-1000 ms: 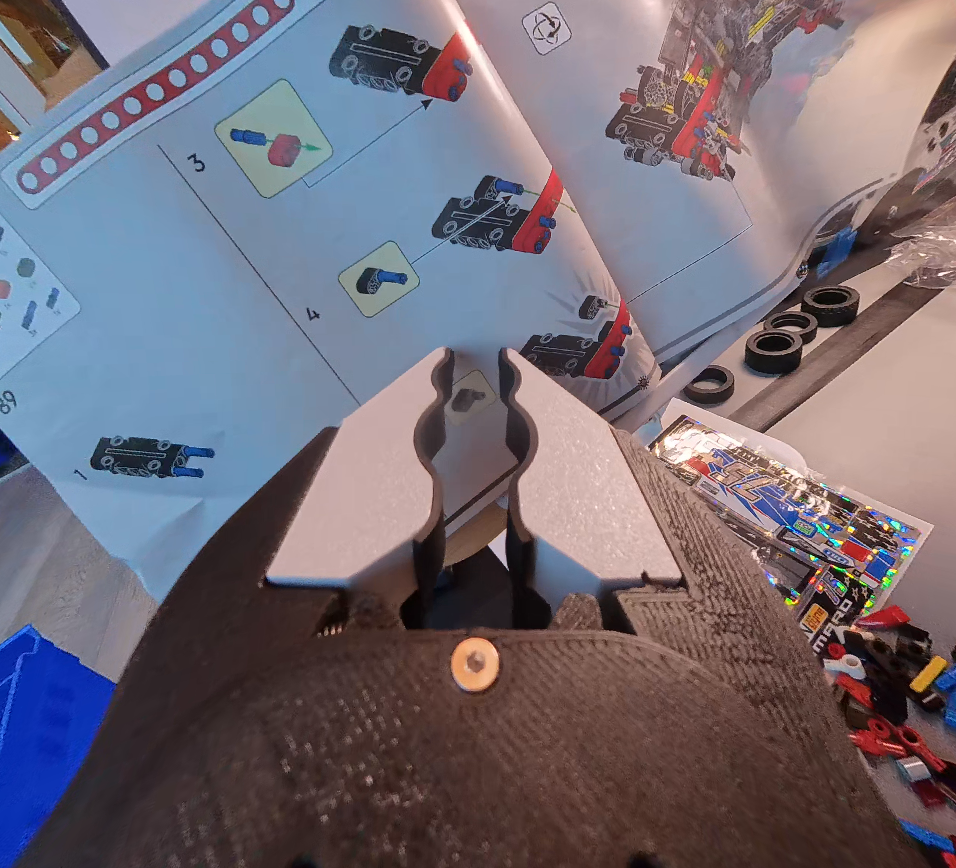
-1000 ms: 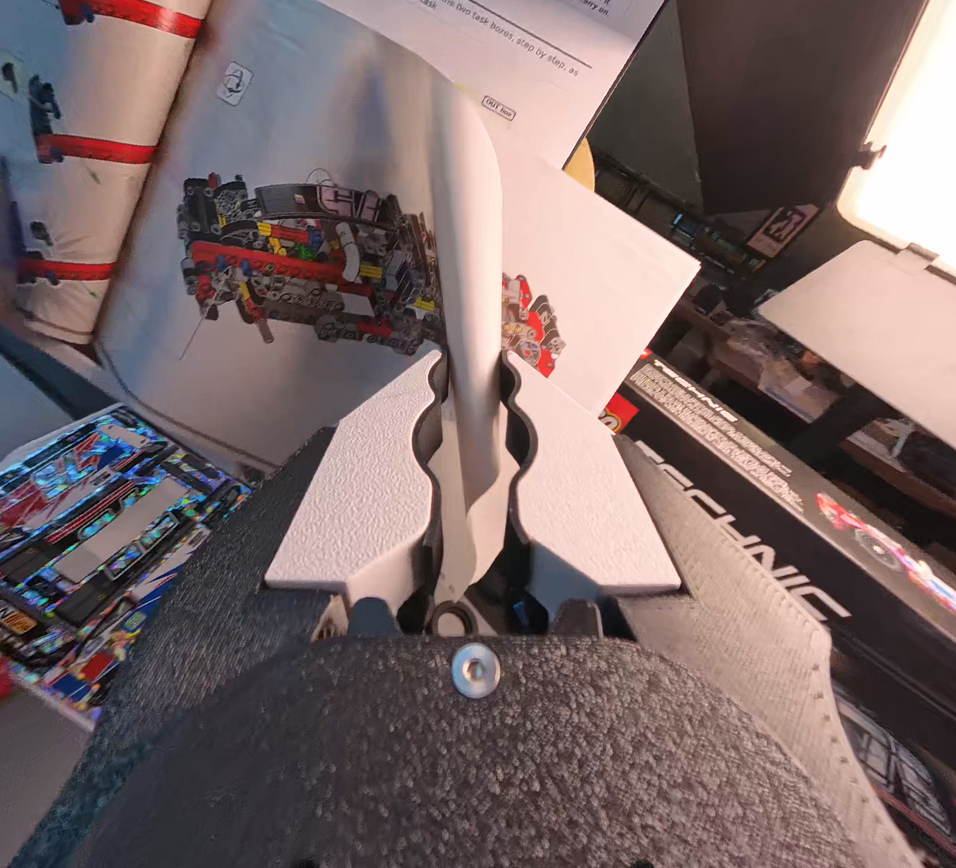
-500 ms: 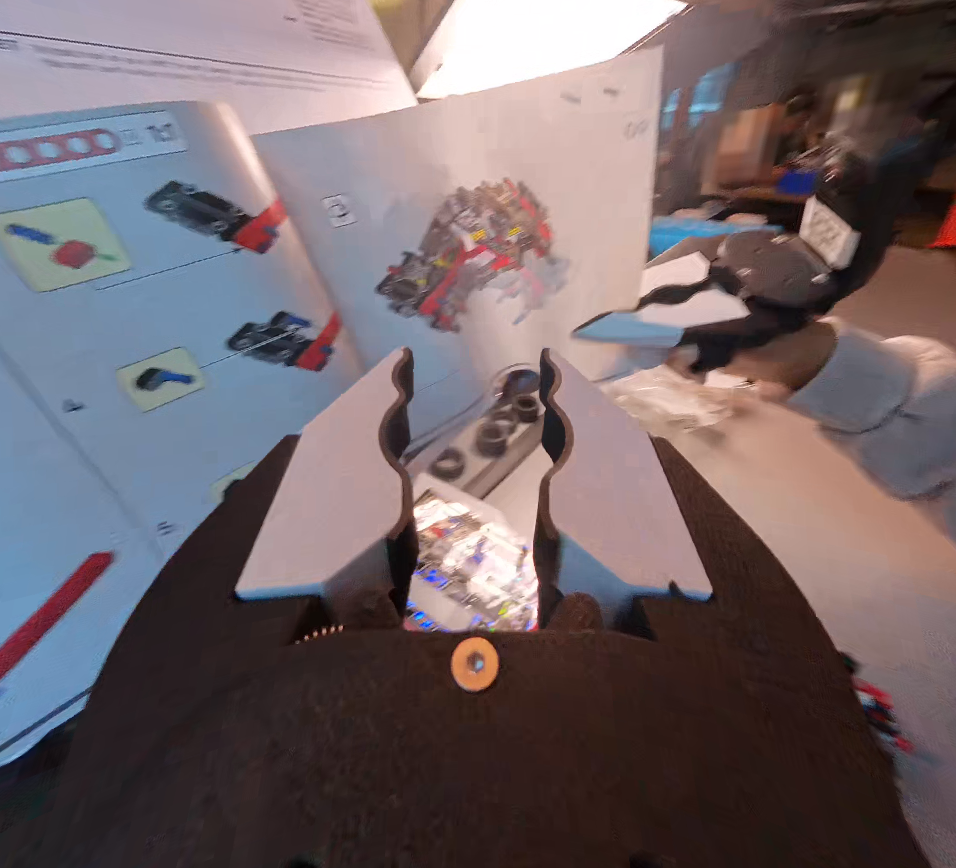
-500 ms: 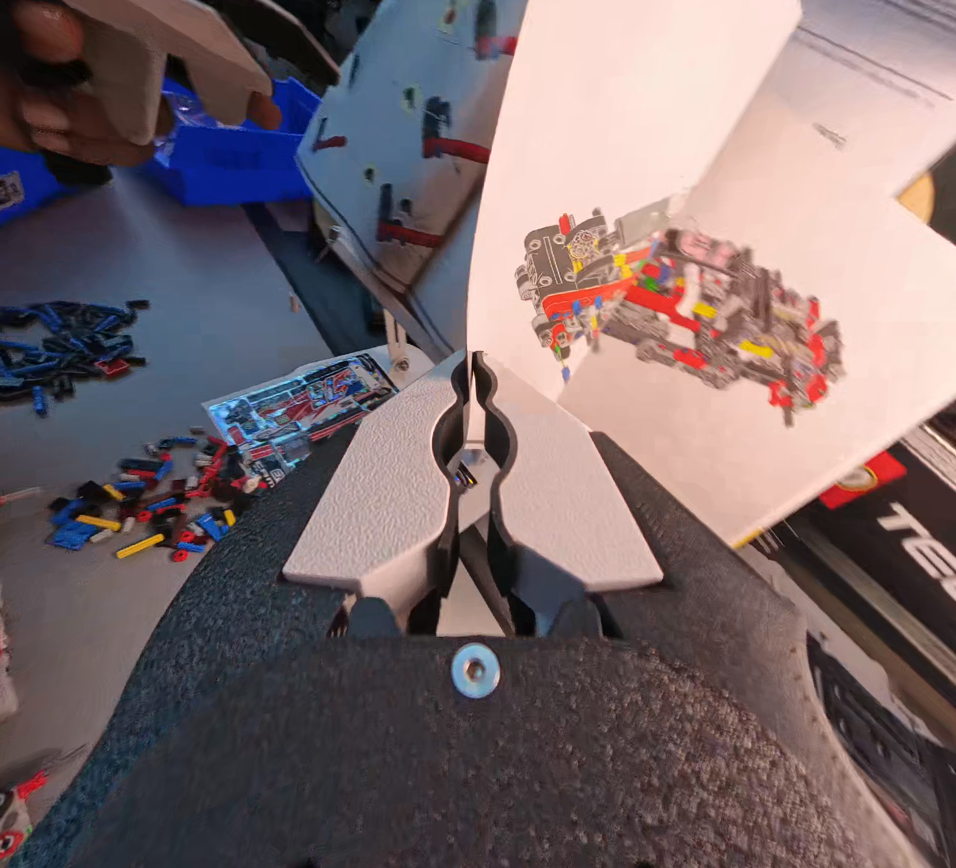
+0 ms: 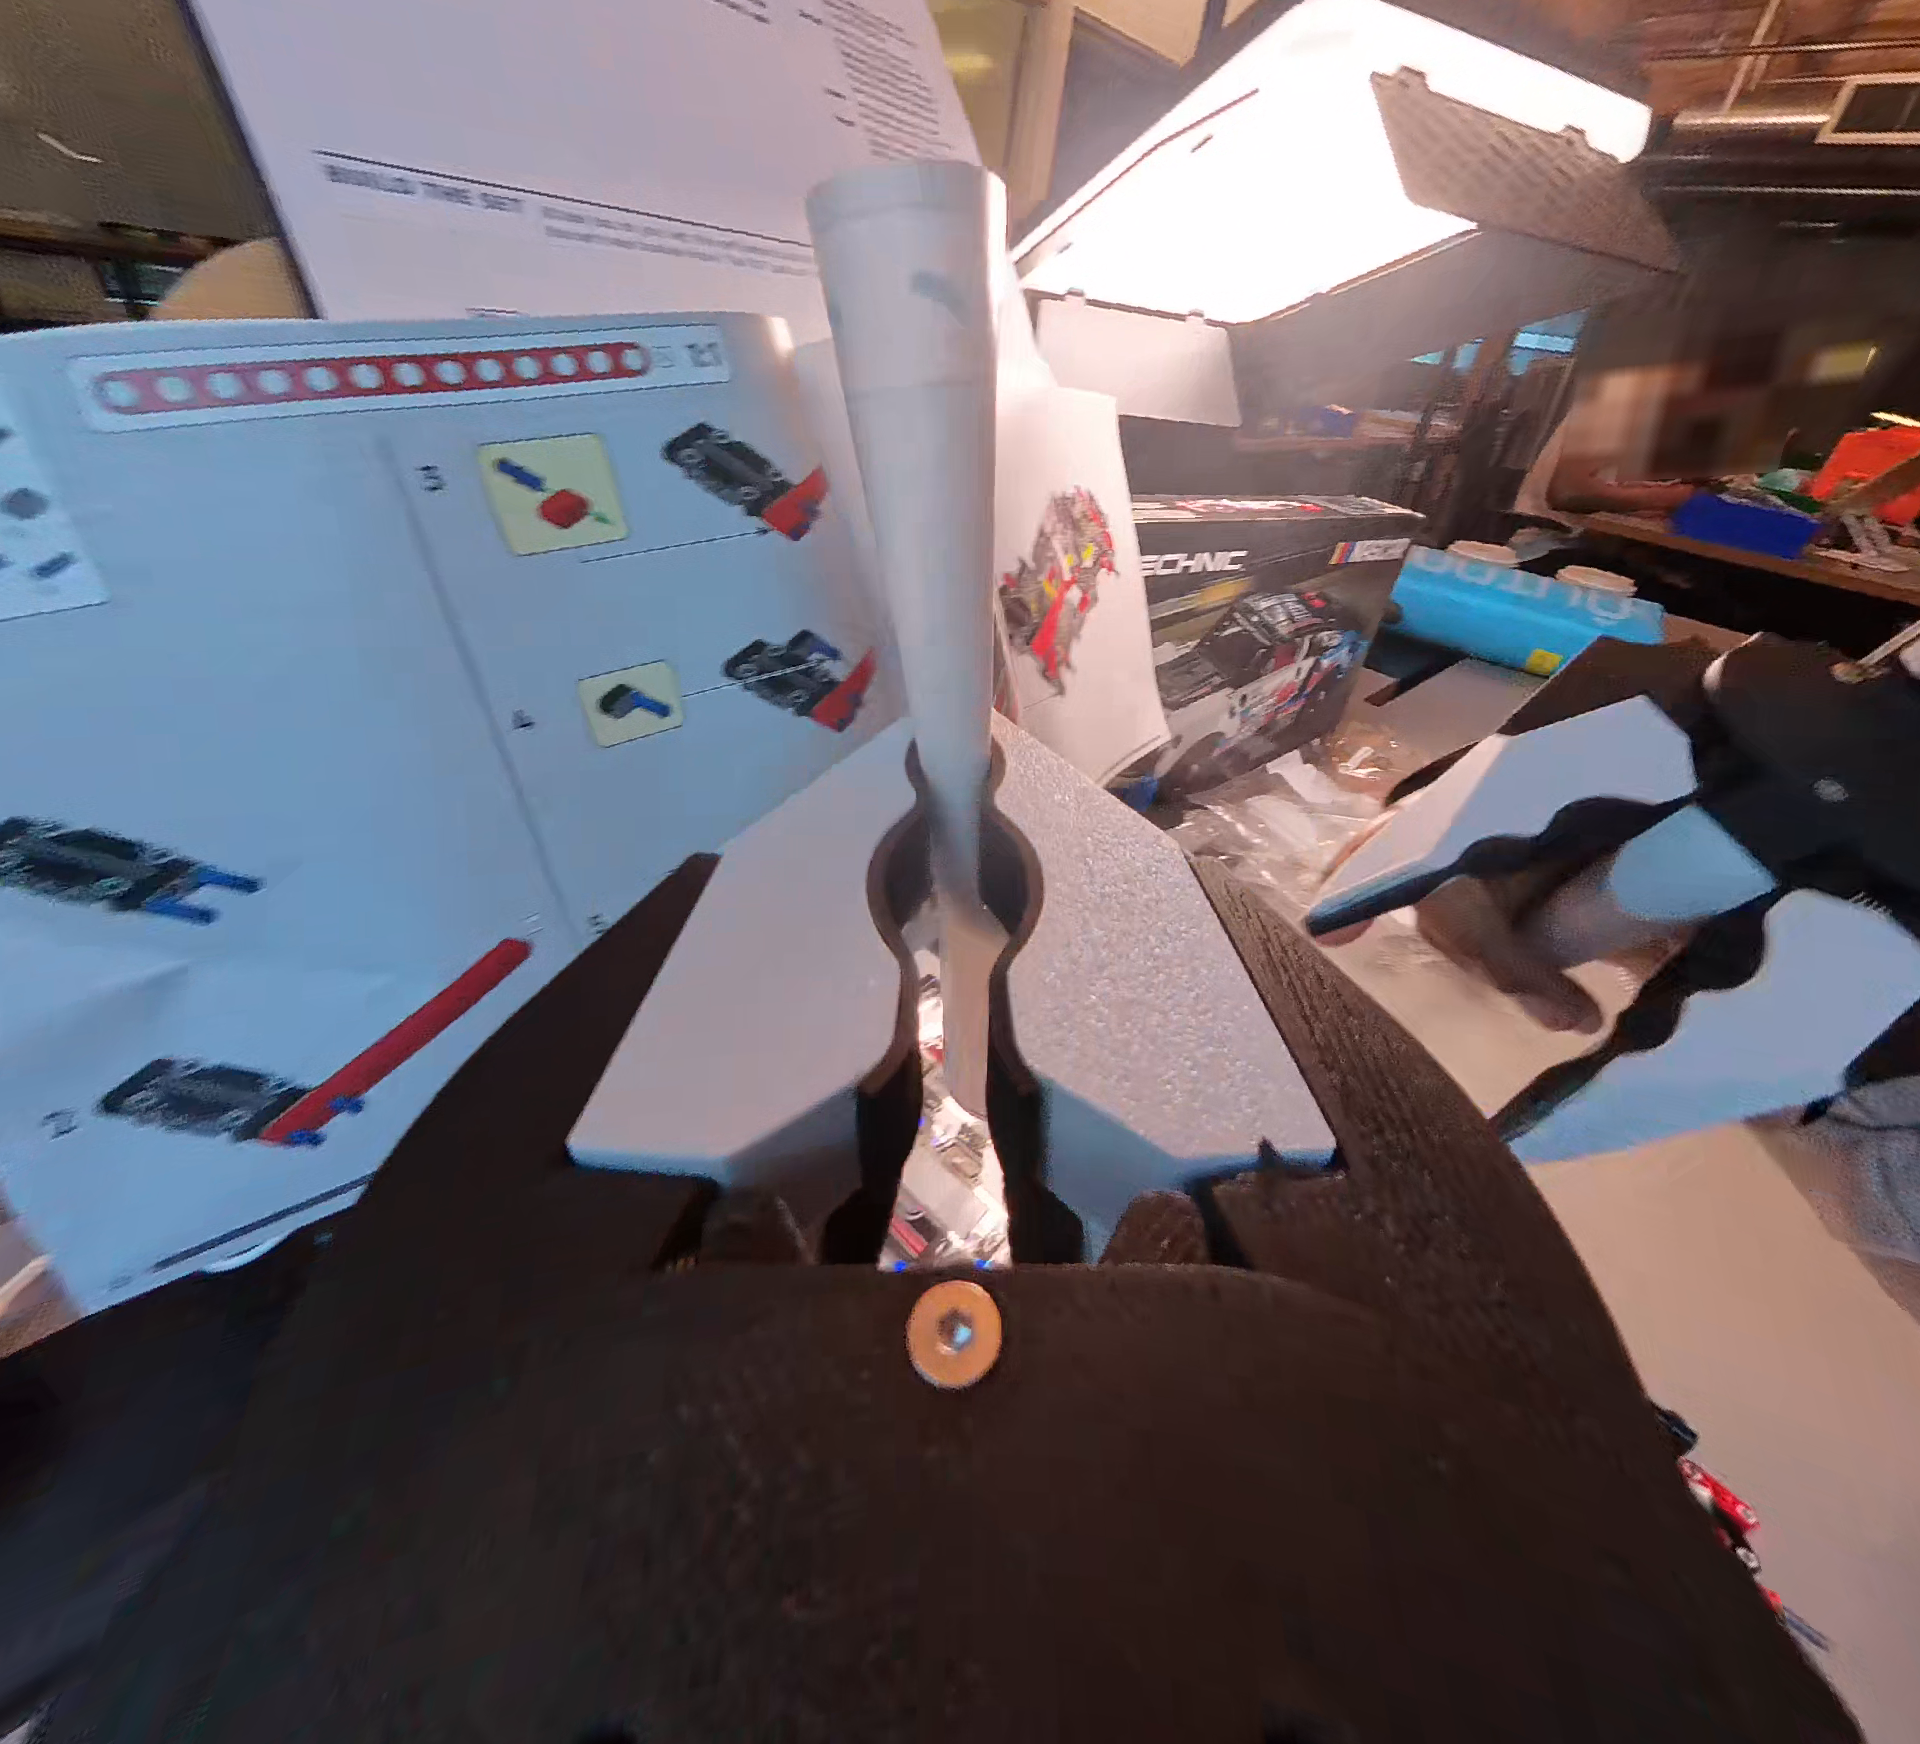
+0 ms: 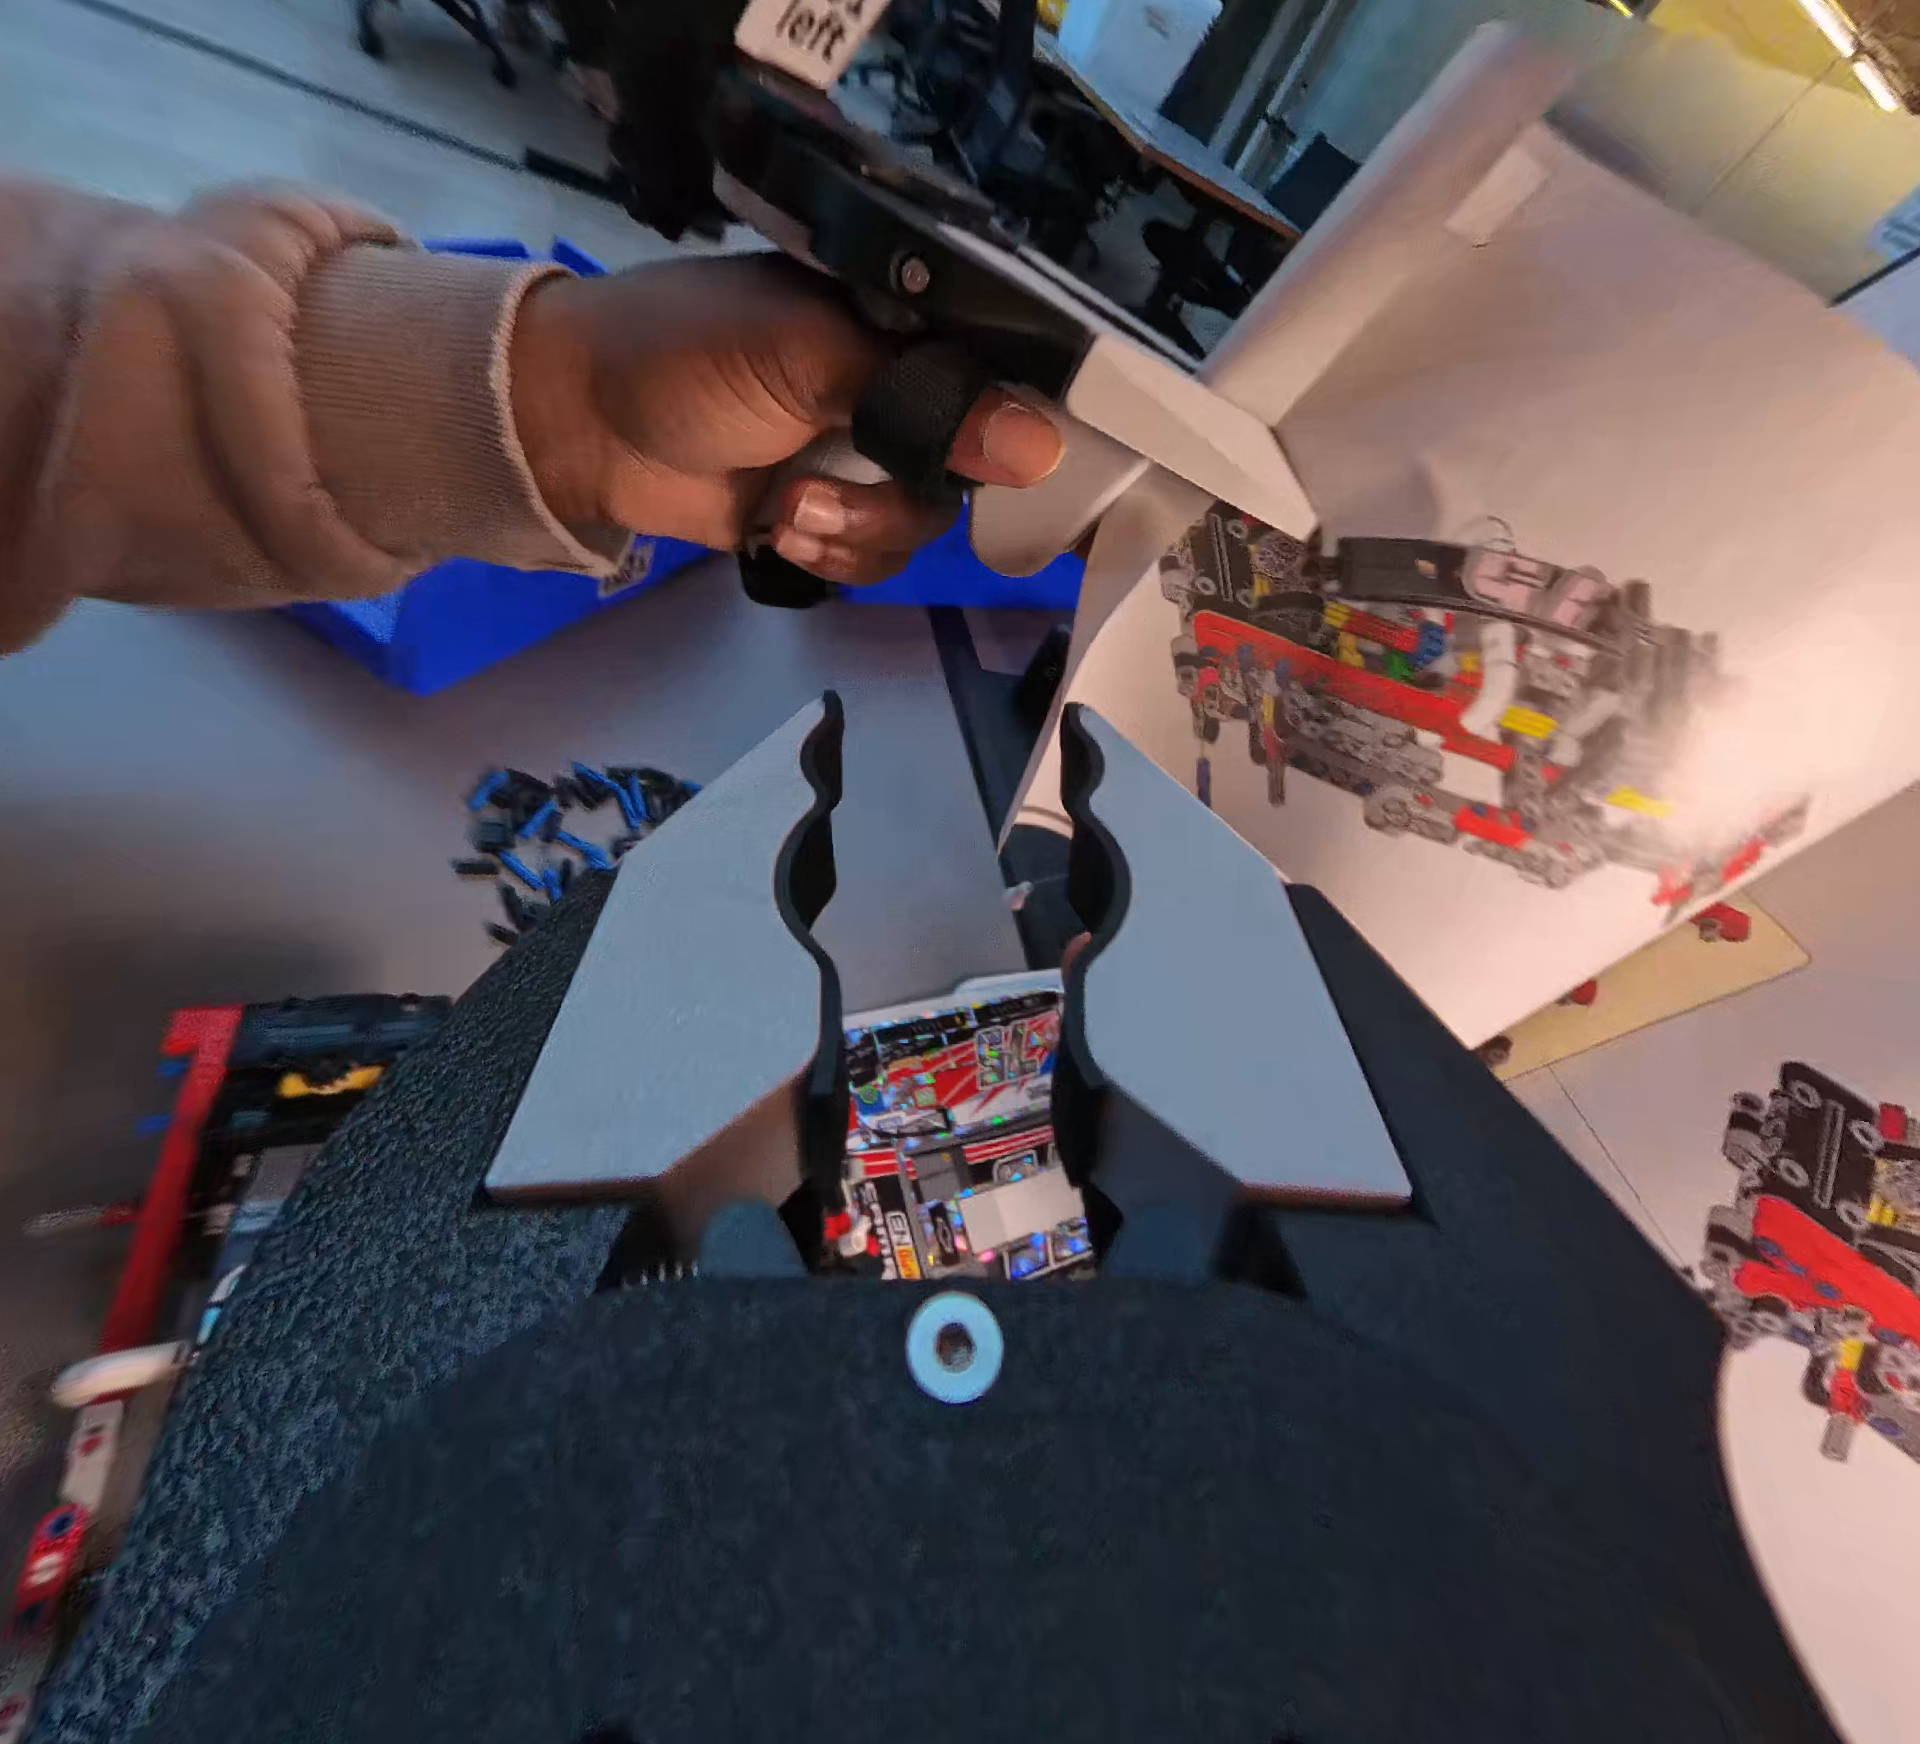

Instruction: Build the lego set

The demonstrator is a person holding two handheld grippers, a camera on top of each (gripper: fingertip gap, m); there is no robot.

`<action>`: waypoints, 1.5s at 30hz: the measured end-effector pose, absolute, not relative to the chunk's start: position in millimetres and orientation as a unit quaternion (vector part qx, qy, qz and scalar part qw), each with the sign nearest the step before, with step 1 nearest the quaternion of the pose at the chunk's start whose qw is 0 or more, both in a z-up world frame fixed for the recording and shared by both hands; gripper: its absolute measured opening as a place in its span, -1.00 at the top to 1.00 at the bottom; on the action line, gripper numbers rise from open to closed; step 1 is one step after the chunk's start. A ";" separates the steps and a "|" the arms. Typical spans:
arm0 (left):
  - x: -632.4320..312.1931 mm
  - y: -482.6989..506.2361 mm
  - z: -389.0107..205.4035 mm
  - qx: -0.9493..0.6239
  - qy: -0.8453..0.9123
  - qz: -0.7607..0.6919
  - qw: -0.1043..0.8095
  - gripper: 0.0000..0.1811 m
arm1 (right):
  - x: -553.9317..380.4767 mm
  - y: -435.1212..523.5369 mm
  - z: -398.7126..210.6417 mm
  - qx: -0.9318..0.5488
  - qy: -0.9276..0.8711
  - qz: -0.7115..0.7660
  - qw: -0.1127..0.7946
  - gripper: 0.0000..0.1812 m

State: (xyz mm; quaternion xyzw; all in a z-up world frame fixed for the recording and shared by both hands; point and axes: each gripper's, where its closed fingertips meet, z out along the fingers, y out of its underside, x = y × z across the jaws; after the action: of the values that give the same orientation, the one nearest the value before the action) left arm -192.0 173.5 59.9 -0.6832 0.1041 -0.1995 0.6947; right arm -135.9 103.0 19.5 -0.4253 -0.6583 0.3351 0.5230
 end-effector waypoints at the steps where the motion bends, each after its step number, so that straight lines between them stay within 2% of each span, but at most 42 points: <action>1: -205.2 173.7 57.0 -0.688 0.097 -0.191 0.694 1.00 | -129.2 108.0 26.0 -0.431 -0.645 0.358 0.520 0.57; 3: -228.4 176.3 51.1 -0.695 0.079 -0.196 0.687 1.00 | -122.3 144.6 29.9 -0.462 -0.616 0.337 0.542 0.58; 5: -250.7 180.5 46.8 -0.698 0.050 -0.206 0.684 0.99 | -123.0 199.2 20.9 -0.502 -0.597 0.250 0.573 0.65; 8: -293.7 186.1 42.3 -0.701 0.007 -0.126 0.702 0.82 | -140.7 249.7 0.5 -0.530 -0.597 0.147 0.585 0.68; 11: -325.9 172.4 46.1 -0.680 -0.052 -0.054 0.729 0.72 | -168.0 263.1 -10.9 -0.524 -0.605 0.086 0.593 0.69; 16: -317.5 134.3 29.2 -0.635 -0.122 -0.092 0.758 0.66 | -186.5 267.0 -11.0 -0.524 -0.594 0.031 0.610 0.69; 21: -243.8 149.9 -58.8 -0.700 -0.116 -0.235 0.664 0.72 | -192.7 256.3 -7.9 -0.484 -0.607 -0.013 0.630 0.68; 24: -210.8 169.7 -112.4 -0.713 -0.159 -0.369 0.575 0.63 | -194.8 258.1 -10.3 -0.477 -0.619 -0.049 0.622 0.67; 27: -205.2 187.3 -129.5 -0.657 -0.234 -0.481 0.532 0.53 | -195.8 261.6 -10.7 -0.464 -0.625 -0.095 0.620 0.68; 31: -207.3 207.7 -128.9 -0.596 -0.296 -0.543 0.513 0.39 | -197.6 263.8 -10.2 -0.490 -0.614 -0.102 0.610 0.67; 36: -228.9 215.6 -121.2 -0.497 -0.365 -0.573 0.540 0.47 | -198.3 264.2 -10.2 -0.500 -0.607 -0.096 0.610 0.67; 38: -241.6 210.3 -112.8 -0.464 -0.369 -0.566 0.573 0.79 | -198.0 263.5 -10.3 -0.499 -0.608 -0.092 0.610 0.67; 40: -259.9 205.5 -103.8 -0.454 -0.374 -0.530 0.611 0.96 | -197.9 263.0 -10.3 -0.498 -0.609 -0.091 0.611 0.67; 45: -272.2 211.0 -81.7 -0.486 -0.328 -0.531 0.612 1.00 | -198.6 264.0 -10.2 -0.499 -0.604 -0.086 0.615 0.67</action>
State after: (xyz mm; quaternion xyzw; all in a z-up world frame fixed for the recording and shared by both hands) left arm -272.2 211.0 -81.7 -0.4857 -0.3284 -0.5307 0.6120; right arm -198.6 264.0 -10.2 -0.4990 -0.6043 -0.0863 0.6152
